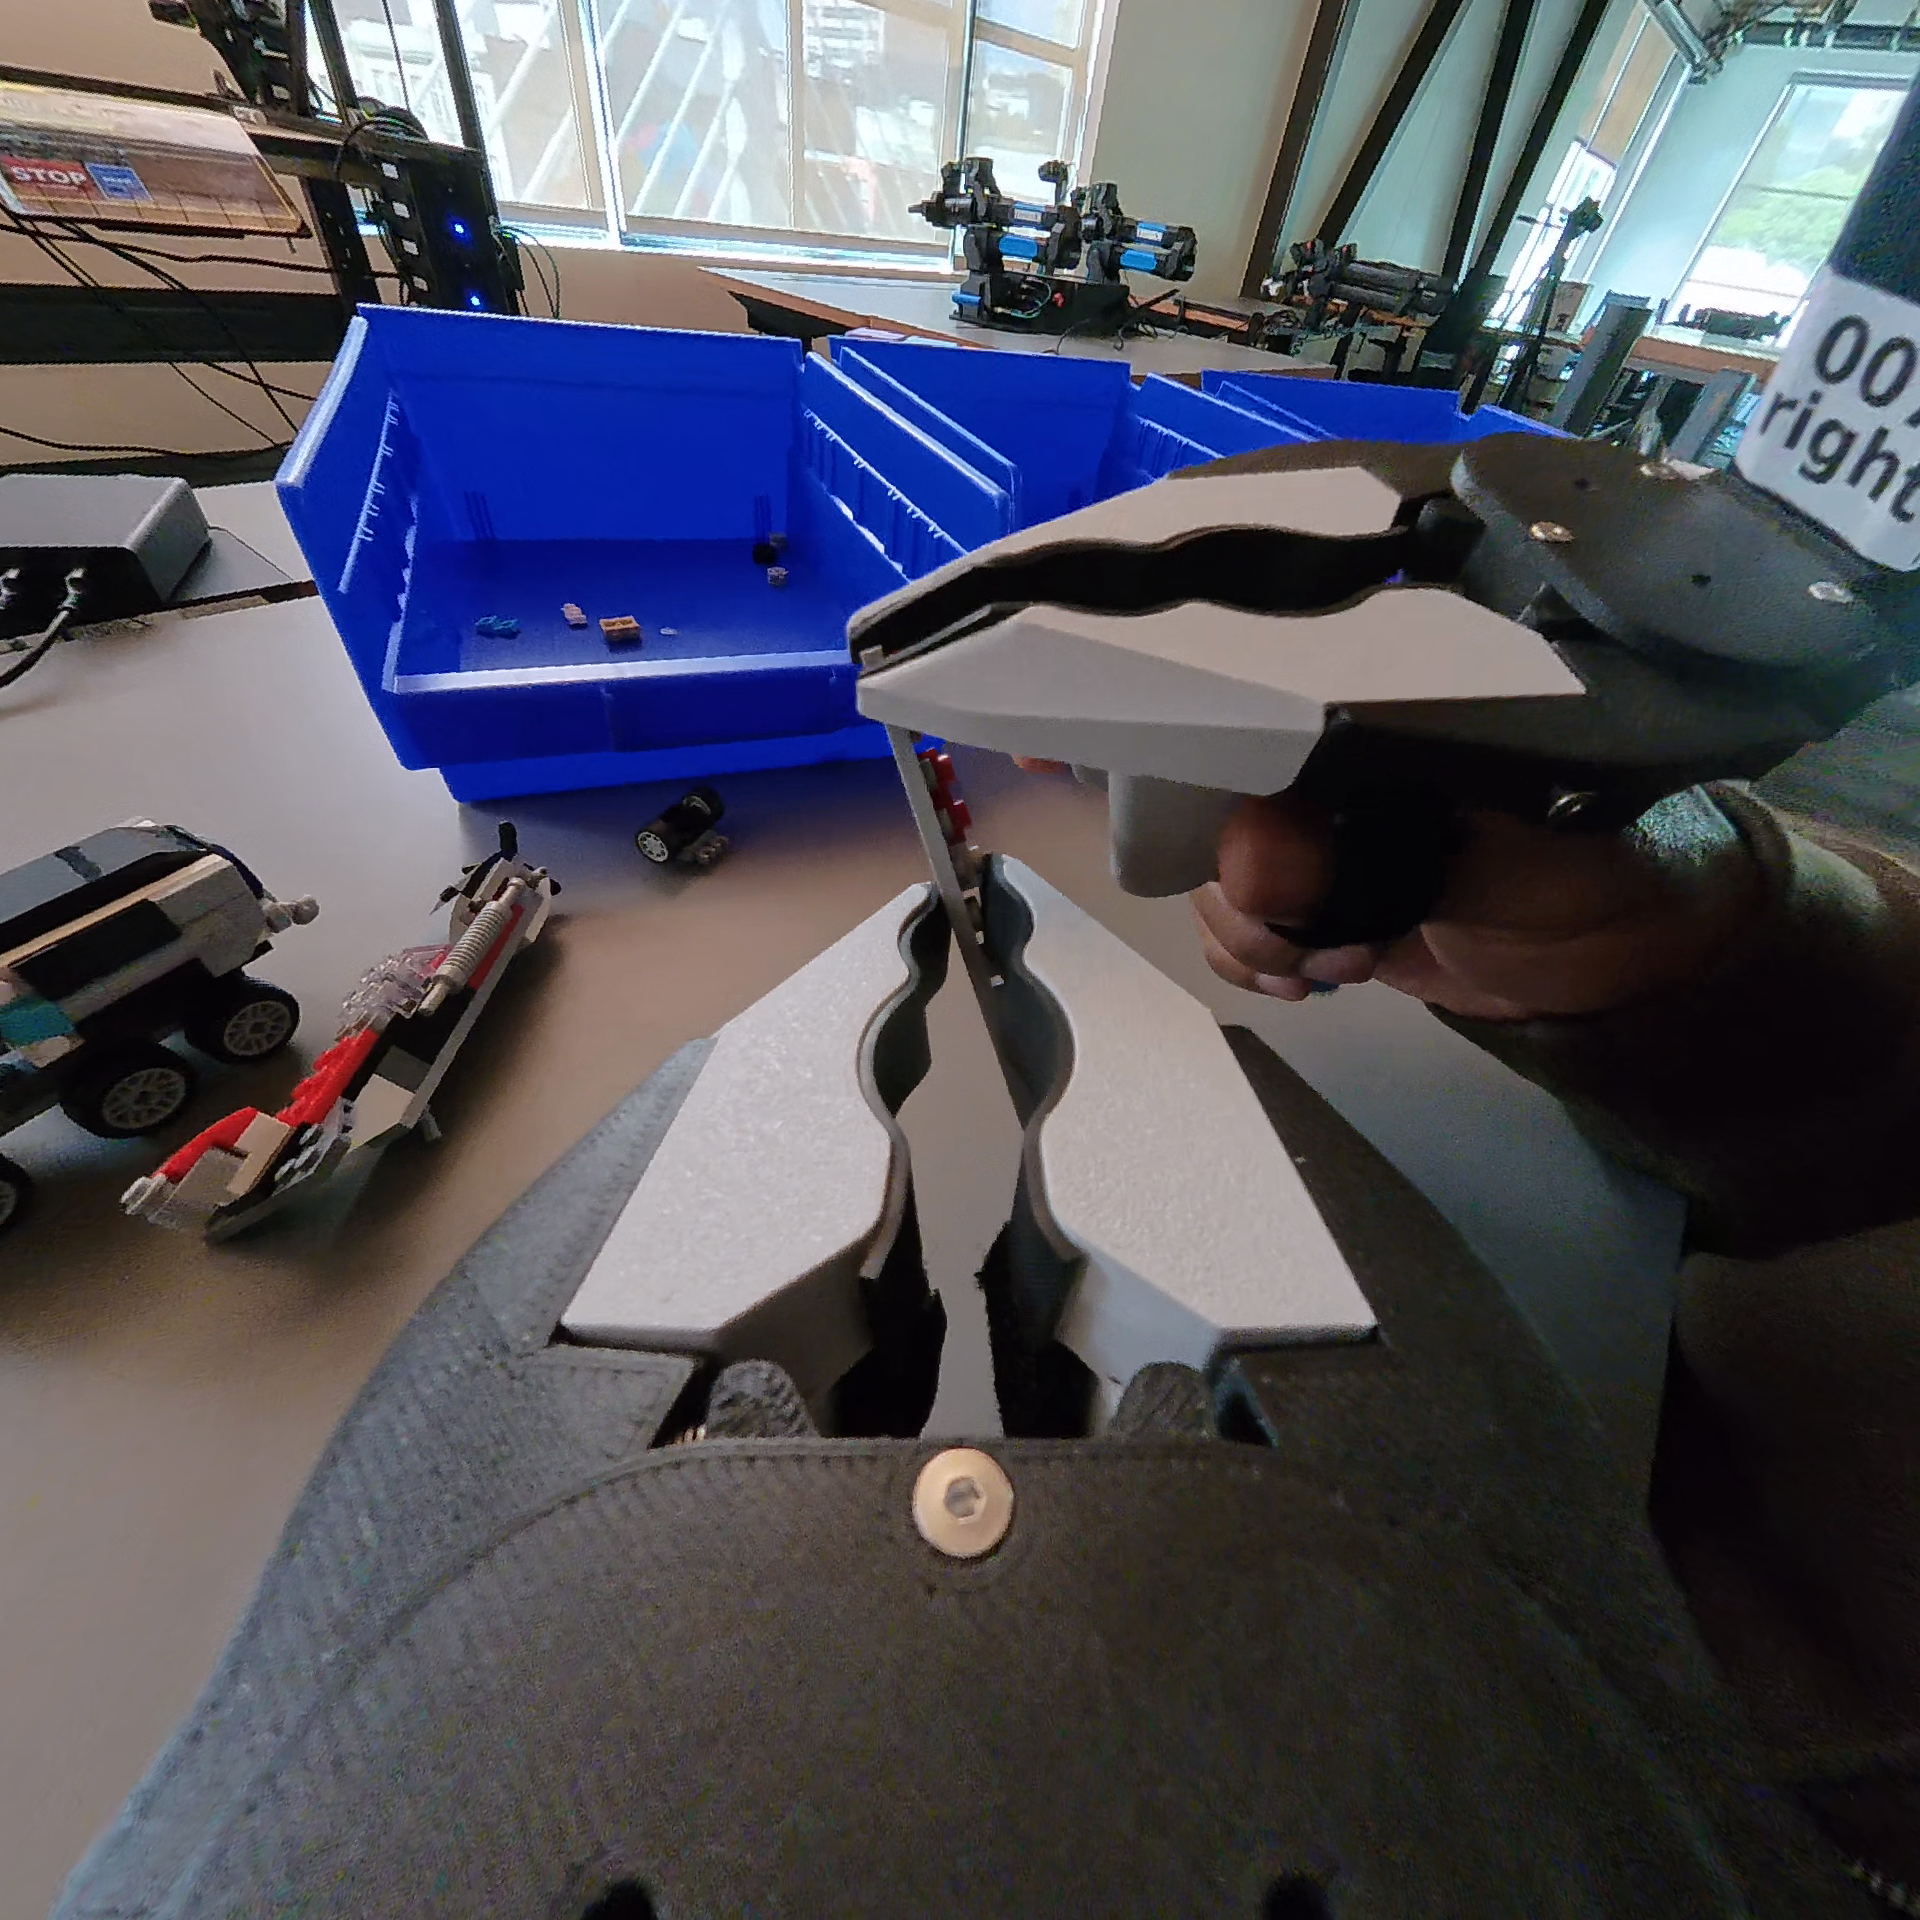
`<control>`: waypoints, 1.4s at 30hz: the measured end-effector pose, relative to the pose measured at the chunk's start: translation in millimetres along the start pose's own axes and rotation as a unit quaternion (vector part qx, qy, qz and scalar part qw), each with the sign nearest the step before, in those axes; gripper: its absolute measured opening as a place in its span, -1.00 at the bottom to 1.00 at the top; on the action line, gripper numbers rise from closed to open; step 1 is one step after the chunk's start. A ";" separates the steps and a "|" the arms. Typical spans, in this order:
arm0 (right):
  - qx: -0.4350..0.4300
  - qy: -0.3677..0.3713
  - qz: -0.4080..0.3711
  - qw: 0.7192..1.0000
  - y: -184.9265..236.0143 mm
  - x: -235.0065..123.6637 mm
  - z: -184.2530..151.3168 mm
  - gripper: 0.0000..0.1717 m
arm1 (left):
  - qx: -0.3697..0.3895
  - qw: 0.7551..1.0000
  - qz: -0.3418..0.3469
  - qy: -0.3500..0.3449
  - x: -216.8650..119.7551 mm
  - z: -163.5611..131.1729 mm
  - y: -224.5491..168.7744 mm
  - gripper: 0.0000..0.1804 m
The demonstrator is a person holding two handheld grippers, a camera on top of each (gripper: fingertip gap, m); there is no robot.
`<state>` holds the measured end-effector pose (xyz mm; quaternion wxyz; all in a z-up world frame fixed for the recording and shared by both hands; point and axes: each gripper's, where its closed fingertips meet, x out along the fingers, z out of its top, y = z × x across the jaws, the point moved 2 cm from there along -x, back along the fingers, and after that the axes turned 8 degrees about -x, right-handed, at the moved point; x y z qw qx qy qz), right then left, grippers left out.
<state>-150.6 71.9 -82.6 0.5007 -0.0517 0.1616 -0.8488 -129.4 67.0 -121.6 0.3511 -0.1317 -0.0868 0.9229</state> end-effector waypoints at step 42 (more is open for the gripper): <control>-0.010 -0.021 0.005 1.000 0.6 -5.6 -1.4 -0.80 | -0.056 0.997 -0.043 0.003 0.3 -0.2 -2.9 -0.91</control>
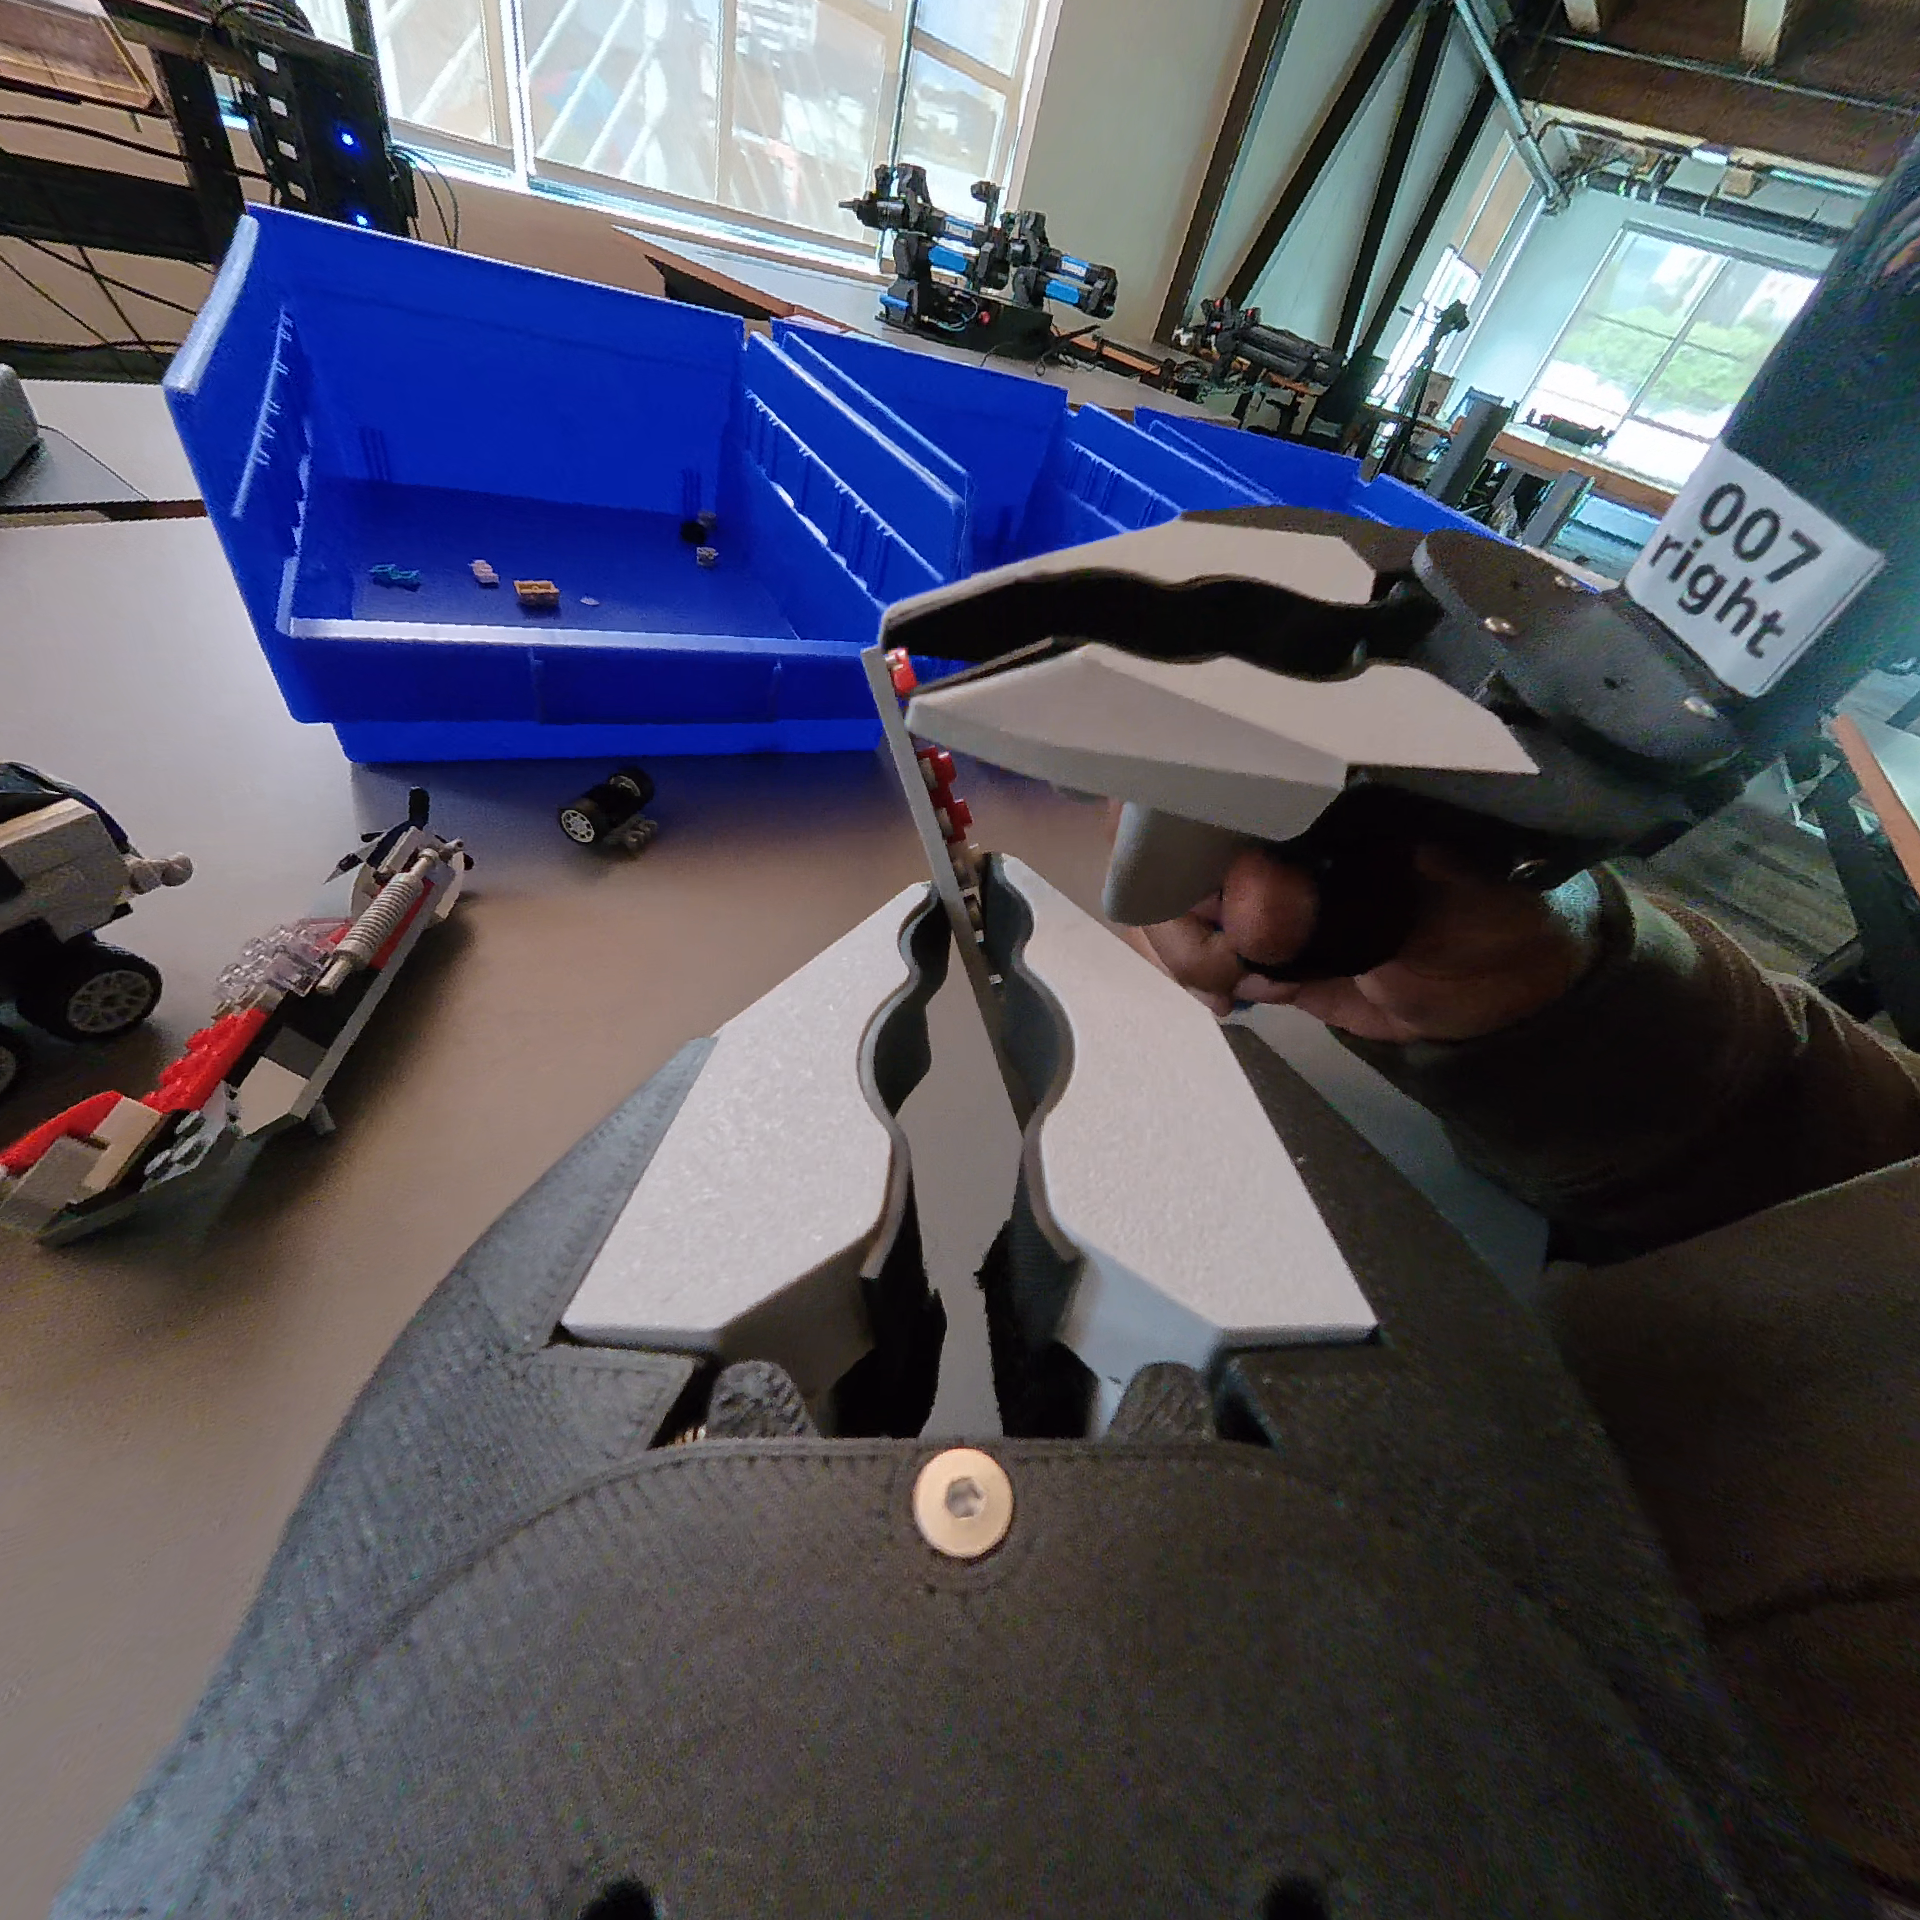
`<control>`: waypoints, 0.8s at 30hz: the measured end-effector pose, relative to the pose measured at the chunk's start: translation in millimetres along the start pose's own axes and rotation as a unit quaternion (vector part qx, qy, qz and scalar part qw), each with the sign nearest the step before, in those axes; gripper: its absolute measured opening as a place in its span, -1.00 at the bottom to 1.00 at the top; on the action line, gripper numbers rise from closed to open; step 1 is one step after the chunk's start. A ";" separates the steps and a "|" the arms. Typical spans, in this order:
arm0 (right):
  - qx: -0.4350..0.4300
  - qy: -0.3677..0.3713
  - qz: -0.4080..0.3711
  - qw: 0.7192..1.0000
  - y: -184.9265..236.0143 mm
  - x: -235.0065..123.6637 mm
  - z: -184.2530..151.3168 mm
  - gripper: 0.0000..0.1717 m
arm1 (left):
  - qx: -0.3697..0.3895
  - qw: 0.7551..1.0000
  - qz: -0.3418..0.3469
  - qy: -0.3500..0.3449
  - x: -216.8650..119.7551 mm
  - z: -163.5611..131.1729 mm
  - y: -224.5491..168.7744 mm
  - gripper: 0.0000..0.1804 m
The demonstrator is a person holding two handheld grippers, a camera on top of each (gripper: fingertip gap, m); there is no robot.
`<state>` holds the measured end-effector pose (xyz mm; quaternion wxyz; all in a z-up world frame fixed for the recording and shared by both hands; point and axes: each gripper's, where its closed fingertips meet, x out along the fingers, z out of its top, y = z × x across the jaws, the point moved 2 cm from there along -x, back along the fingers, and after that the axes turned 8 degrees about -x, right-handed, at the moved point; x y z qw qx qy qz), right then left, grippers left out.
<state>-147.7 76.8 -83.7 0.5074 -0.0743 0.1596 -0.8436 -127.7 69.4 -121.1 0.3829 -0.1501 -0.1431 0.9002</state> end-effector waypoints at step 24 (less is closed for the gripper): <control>0.008 0.003 0.006 1.000 -1.4 -2.0 0.1 -0.88 | 0.024 1.000 0.008 0.001 -0.6 -0.8 -1.3 -0.92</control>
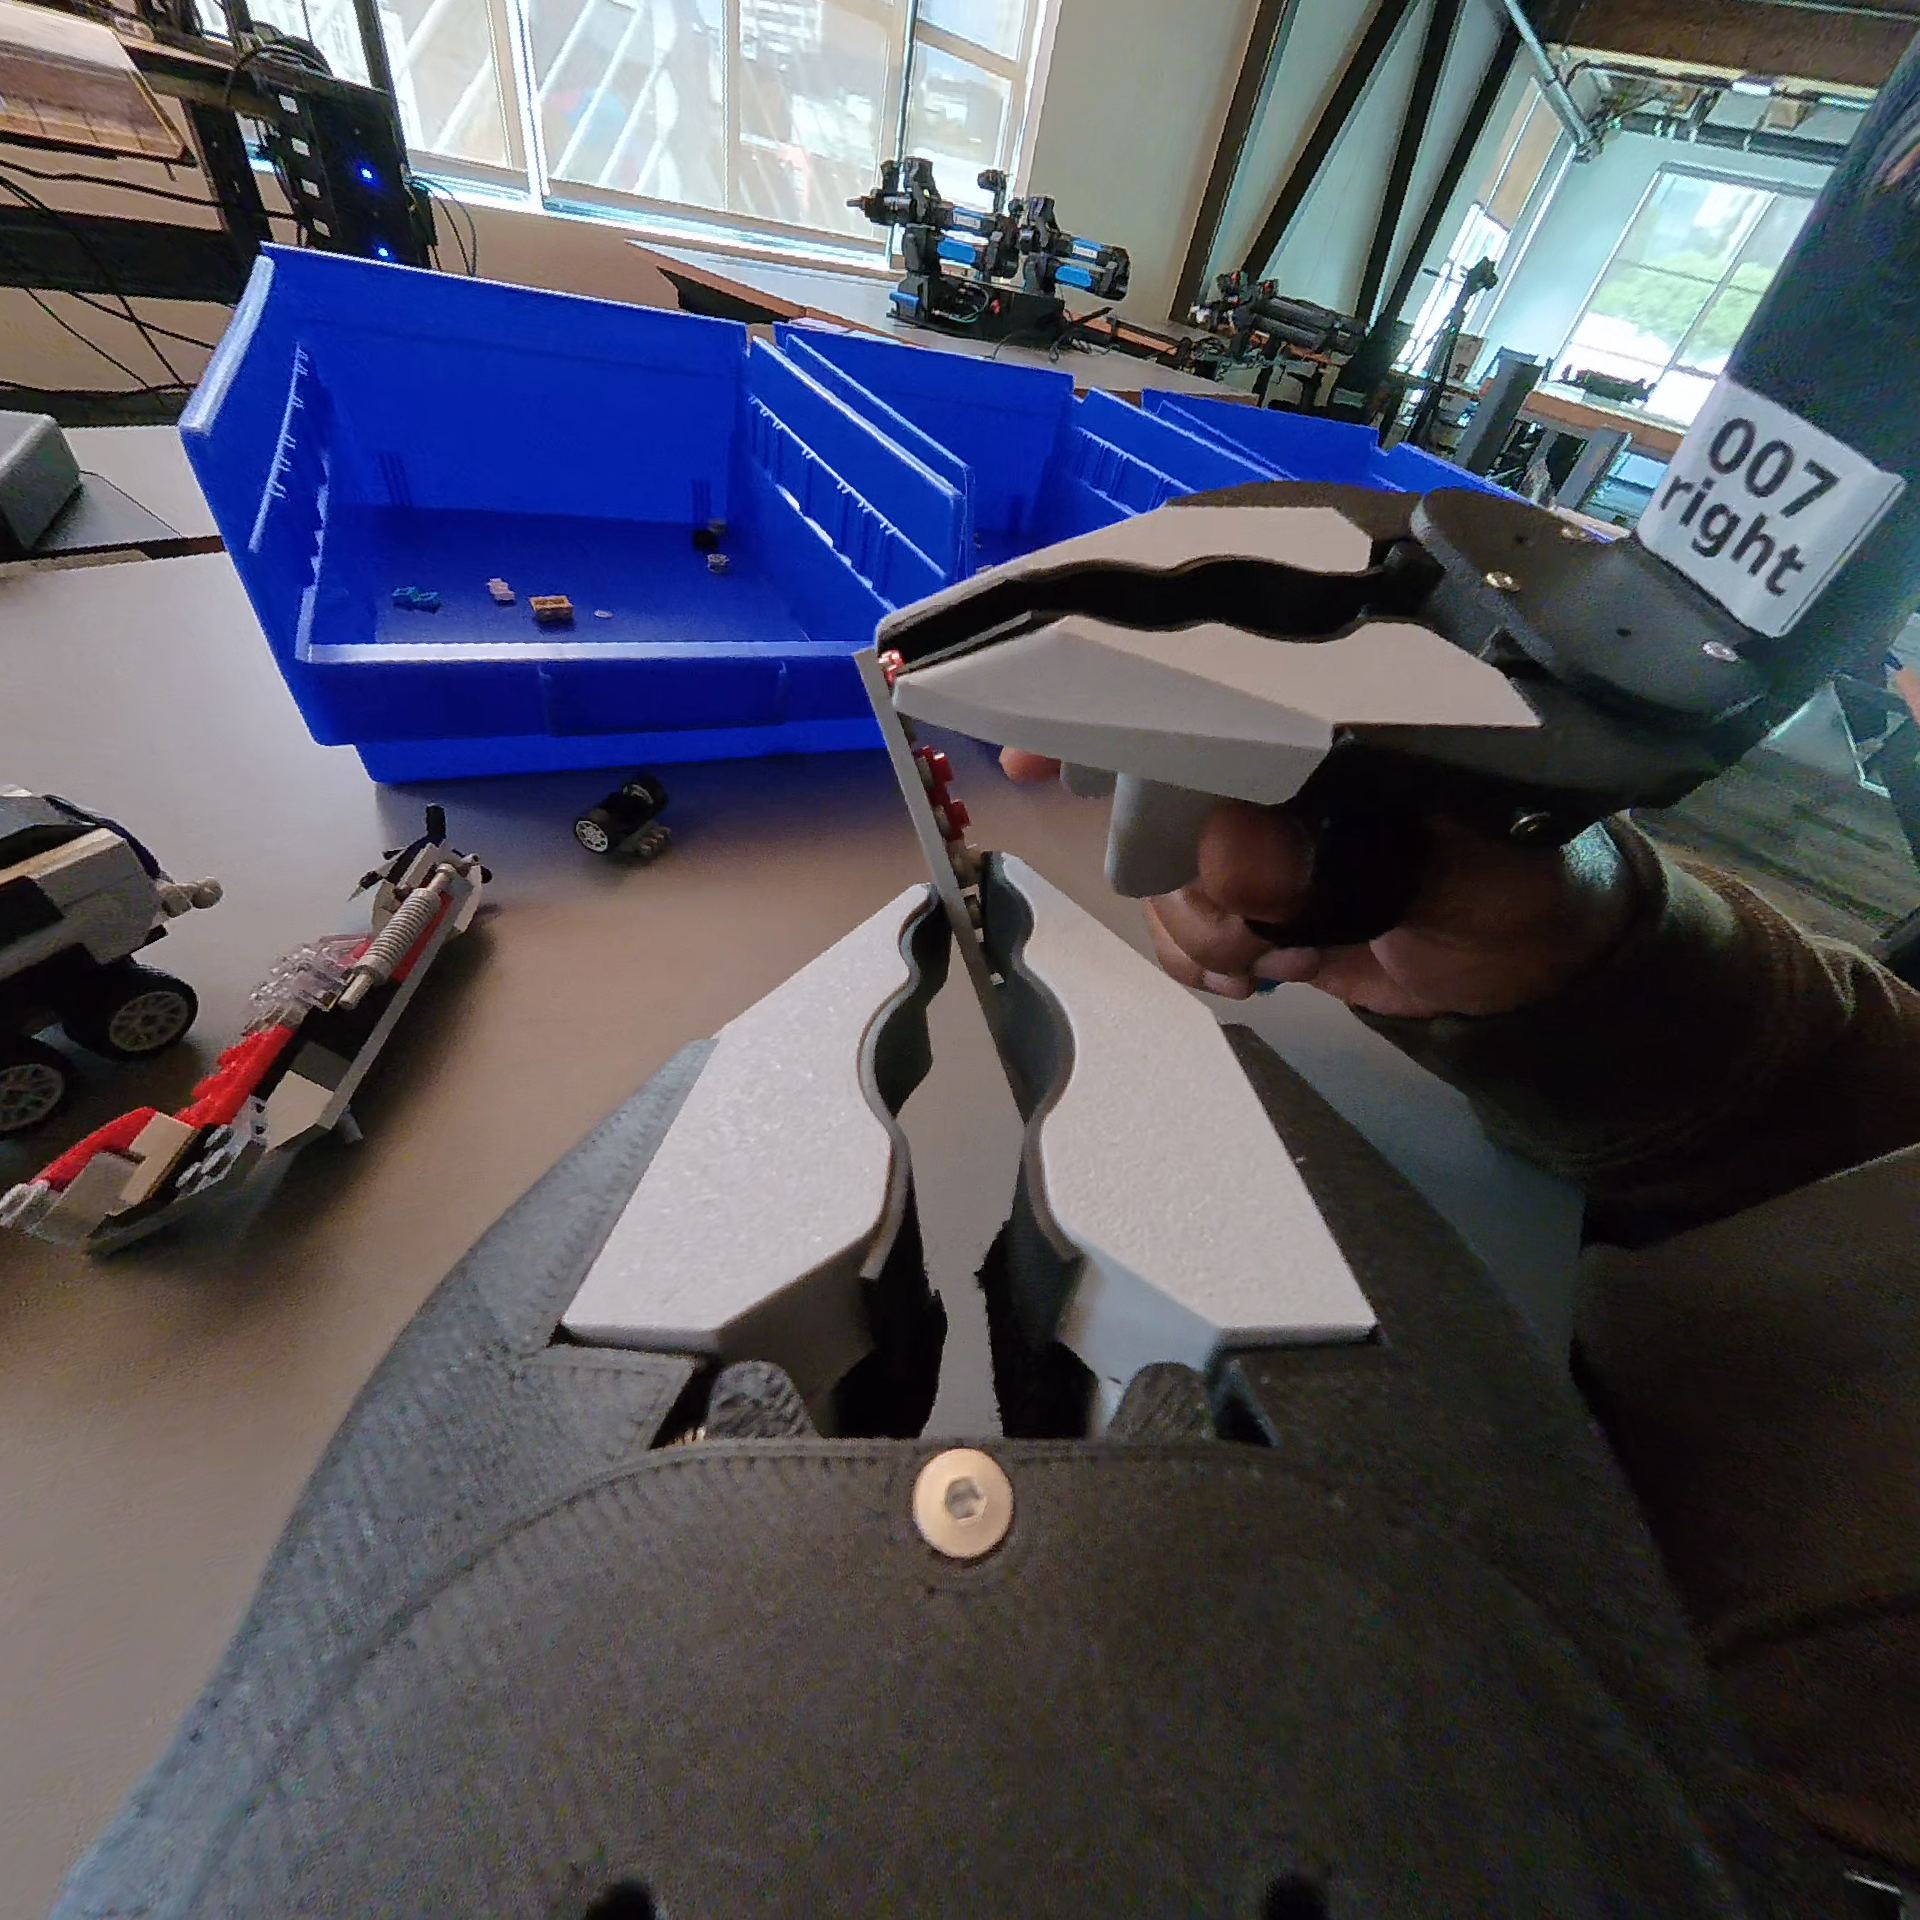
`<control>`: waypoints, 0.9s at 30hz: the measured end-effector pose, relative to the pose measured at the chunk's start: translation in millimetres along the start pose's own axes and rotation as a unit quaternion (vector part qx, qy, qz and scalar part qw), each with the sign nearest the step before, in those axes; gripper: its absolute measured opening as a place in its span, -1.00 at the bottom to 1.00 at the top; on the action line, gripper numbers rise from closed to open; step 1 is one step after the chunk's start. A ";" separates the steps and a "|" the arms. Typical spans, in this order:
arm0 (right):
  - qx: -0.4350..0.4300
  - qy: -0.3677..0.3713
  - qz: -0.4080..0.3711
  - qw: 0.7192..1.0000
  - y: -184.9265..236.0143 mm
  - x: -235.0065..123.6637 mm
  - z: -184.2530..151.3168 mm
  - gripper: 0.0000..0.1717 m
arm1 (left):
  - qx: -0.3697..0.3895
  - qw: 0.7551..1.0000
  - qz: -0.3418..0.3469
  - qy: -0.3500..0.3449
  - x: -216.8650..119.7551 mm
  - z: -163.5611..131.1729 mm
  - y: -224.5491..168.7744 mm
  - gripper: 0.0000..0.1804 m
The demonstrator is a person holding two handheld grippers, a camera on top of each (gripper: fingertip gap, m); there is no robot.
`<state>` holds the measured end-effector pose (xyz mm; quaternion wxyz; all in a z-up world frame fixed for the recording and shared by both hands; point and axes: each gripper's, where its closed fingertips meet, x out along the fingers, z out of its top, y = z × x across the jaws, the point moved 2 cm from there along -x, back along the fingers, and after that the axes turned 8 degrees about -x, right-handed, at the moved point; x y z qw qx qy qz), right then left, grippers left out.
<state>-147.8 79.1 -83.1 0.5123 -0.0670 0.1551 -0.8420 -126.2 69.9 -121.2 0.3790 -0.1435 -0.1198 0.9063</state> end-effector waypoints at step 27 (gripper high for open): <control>-0.063 0.011 -0.025 0.998 1.9 2.4 -0.1 -0.82 | -0.013 1.000 -0.005 0.002 1.1 -0.7 0.5 -0.91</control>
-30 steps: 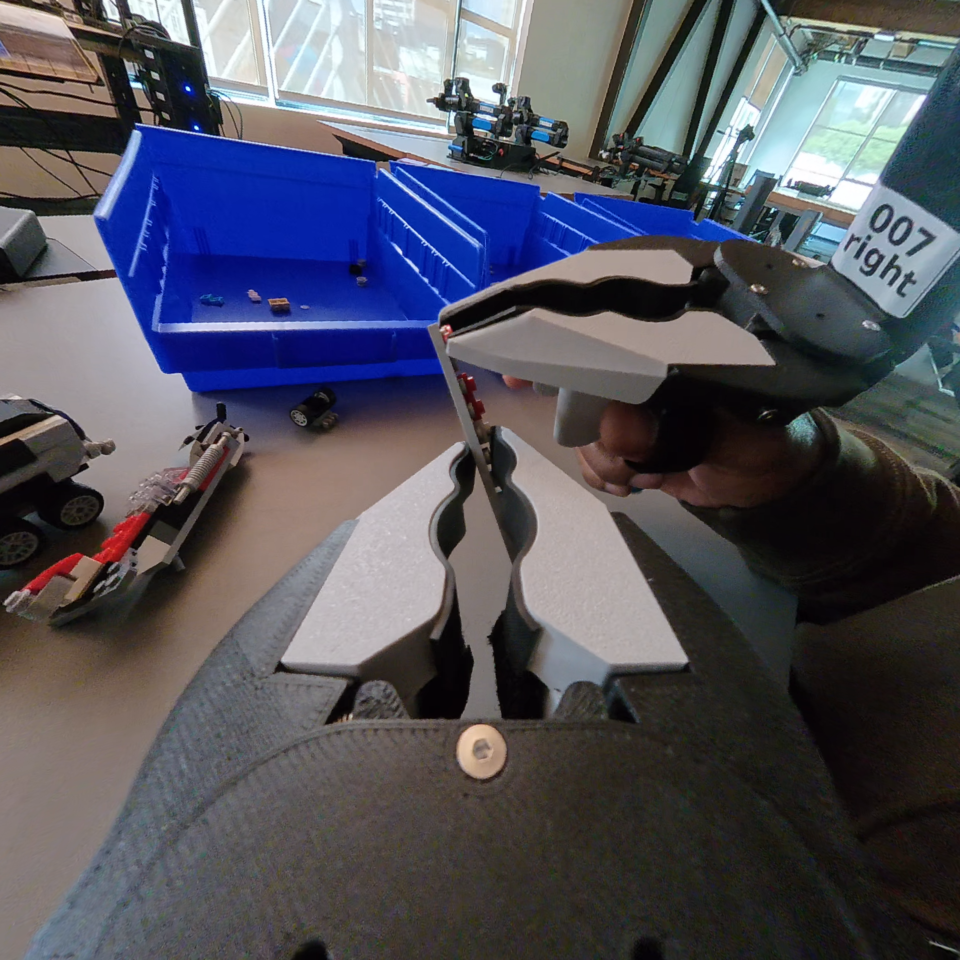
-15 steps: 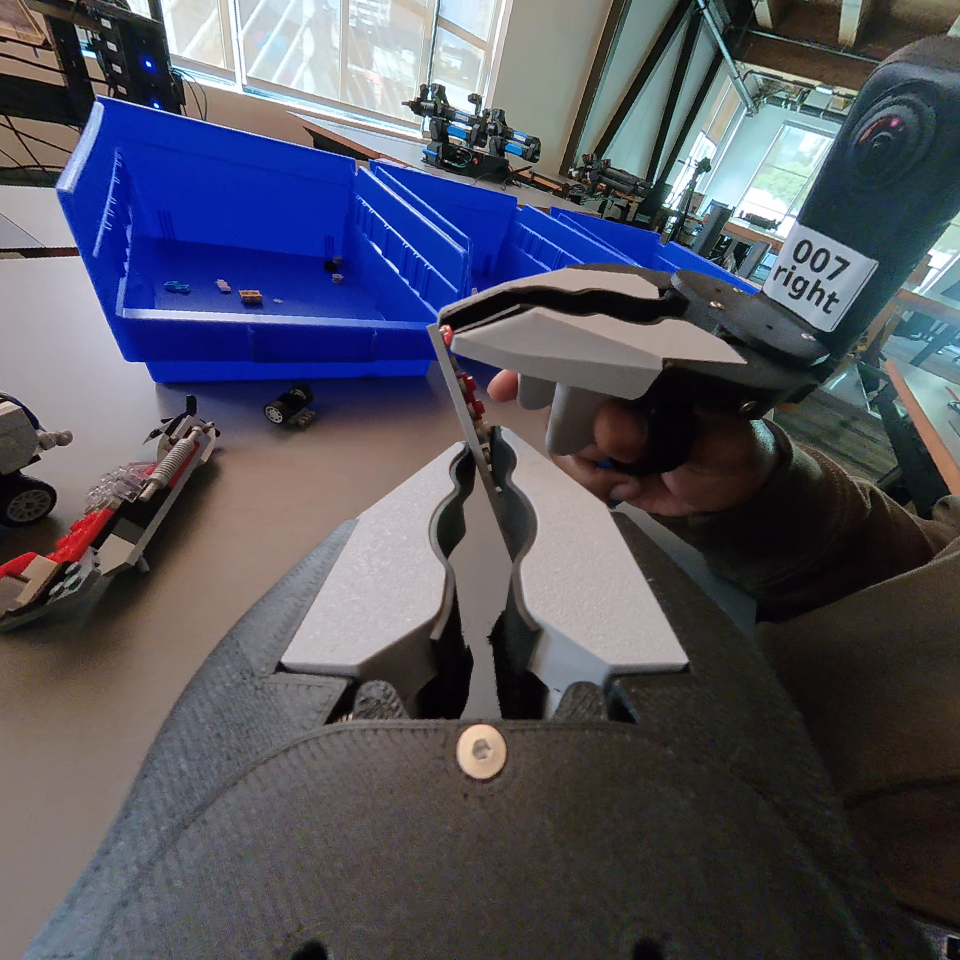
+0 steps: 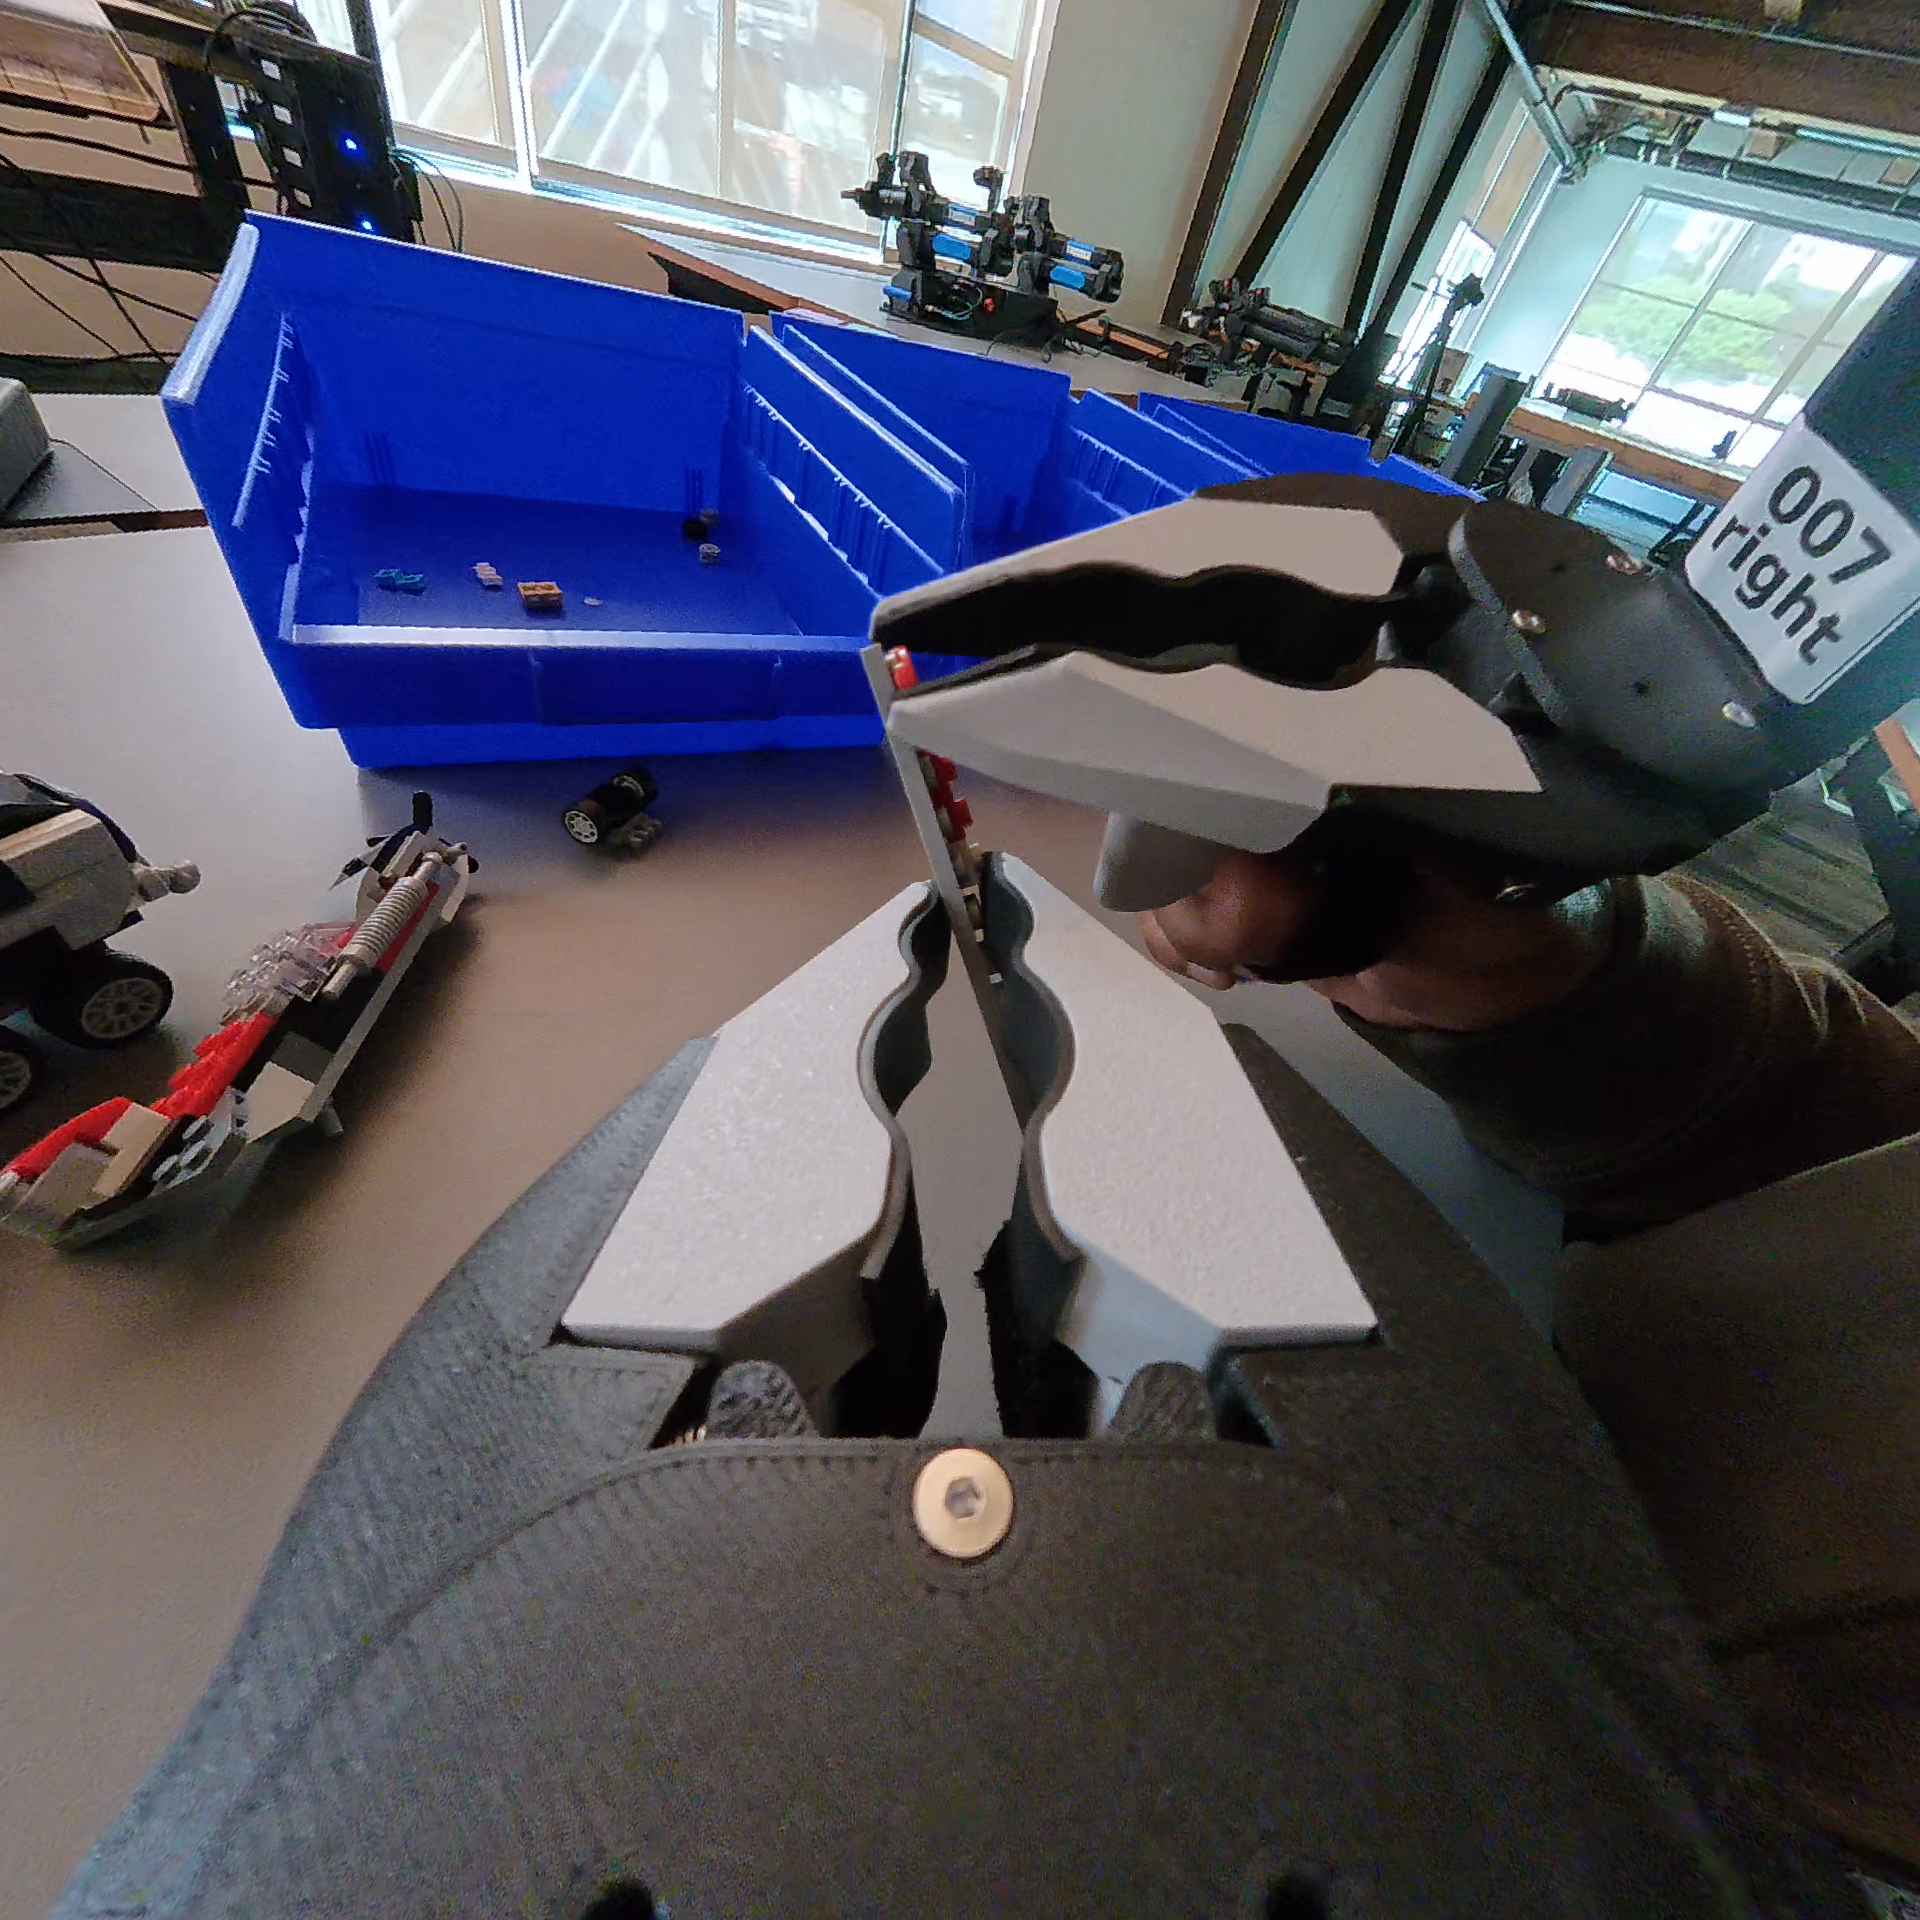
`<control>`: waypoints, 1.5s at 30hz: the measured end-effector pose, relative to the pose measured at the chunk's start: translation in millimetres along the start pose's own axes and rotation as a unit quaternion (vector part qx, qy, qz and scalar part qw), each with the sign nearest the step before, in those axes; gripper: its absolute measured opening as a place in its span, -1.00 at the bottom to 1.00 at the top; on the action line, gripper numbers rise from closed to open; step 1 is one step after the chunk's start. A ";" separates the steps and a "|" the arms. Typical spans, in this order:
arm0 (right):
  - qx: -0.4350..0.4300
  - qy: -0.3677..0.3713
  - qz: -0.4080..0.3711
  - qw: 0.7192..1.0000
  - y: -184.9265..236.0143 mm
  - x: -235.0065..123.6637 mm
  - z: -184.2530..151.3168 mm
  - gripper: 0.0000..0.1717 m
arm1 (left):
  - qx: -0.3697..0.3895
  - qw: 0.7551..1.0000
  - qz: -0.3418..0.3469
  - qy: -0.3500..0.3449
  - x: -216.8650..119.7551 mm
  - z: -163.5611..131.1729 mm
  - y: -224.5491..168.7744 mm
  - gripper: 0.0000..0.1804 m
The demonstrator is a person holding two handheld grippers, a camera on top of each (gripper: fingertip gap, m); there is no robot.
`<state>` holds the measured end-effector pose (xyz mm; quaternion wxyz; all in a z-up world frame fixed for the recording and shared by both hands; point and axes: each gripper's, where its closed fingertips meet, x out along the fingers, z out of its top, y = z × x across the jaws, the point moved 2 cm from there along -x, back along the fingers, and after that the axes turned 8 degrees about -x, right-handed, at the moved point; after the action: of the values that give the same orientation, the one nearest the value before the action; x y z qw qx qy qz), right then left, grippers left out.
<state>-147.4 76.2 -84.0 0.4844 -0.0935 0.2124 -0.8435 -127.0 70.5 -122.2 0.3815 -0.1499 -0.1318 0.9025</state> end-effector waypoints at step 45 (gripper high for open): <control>0.193 -0.009 -0.060 0.979 -34.3 -4.6 -29.6 -1.00 | -0.092 0.995 -0.034 -0.015 -4.3 5.2 9.5 -0.91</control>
<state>-182.4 103.2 -94.8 0.4440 -0.0187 0.0350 -0.8952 -132.2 60.3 -120.0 0.3949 -0.1660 -0.2249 0.8752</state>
